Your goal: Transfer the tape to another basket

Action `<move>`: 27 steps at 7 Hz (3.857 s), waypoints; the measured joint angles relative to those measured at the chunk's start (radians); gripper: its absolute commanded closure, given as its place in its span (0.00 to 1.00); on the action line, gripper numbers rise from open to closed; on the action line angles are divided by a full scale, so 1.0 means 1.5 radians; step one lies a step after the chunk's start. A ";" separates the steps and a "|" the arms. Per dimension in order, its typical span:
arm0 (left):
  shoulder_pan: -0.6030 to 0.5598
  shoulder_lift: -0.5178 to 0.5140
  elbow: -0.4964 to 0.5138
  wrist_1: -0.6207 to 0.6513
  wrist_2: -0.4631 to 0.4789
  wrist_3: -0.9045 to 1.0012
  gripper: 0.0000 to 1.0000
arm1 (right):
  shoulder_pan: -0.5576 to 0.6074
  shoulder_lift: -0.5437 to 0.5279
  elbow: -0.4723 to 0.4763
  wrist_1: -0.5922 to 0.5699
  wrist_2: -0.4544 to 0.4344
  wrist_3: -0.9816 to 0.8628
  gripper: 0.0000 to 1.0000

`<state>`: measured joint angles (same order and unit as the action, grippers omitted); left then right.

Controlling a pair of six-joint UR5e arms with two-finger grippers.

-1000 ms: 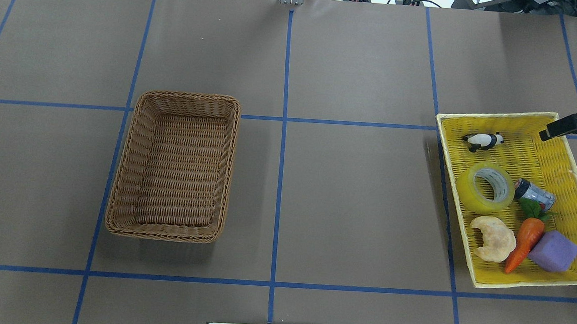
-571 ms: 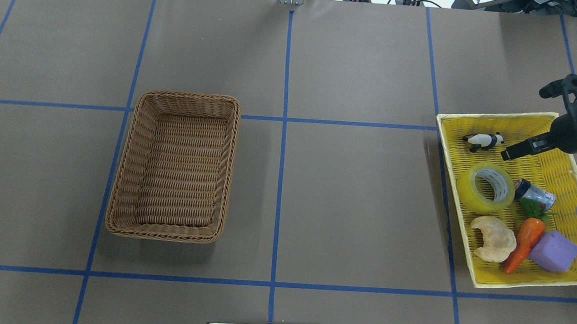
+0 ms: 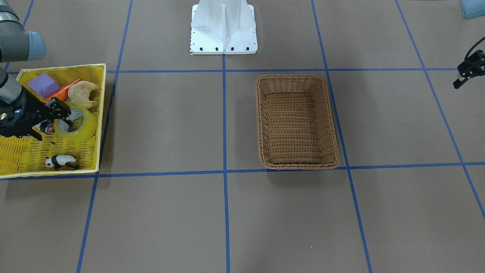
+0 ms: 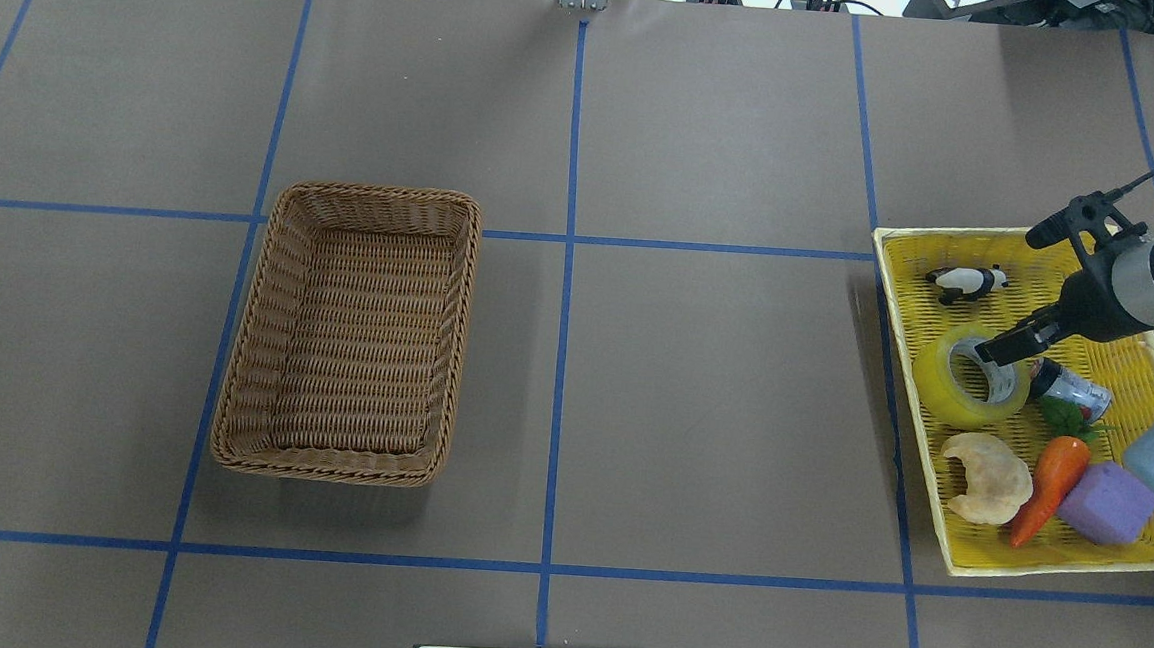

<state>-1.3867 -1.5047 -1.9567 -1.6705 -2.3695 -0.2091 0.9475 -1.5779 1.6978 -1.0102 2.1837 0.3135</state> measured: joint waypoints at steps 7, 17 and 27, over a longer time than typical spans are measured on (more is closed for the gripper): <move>0.000 -0.004 -0.005 -0.001 0.000 -0.021 0.02 | -0.004 0.003 -0.029 0.000 0.026 -0.027 1.00; 0.034 -0.138 0.001 -0.025 -0.149 -0.240 0.02 | 0.130 0.143 0.027 -0.080 0.411 0.183 1.00; 0.377 -0.353 0.012 -0.534 0.097 -1.001 0.02 | 0.146 0.232 -0.076 -0.240 0.938 -0.024 1.00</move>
<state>-0.8209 -2.0349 -1.9384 -2.4716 -2.2233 -1.7109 1.1670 -1.2296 1.5832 -1.3708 3.5912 0.2773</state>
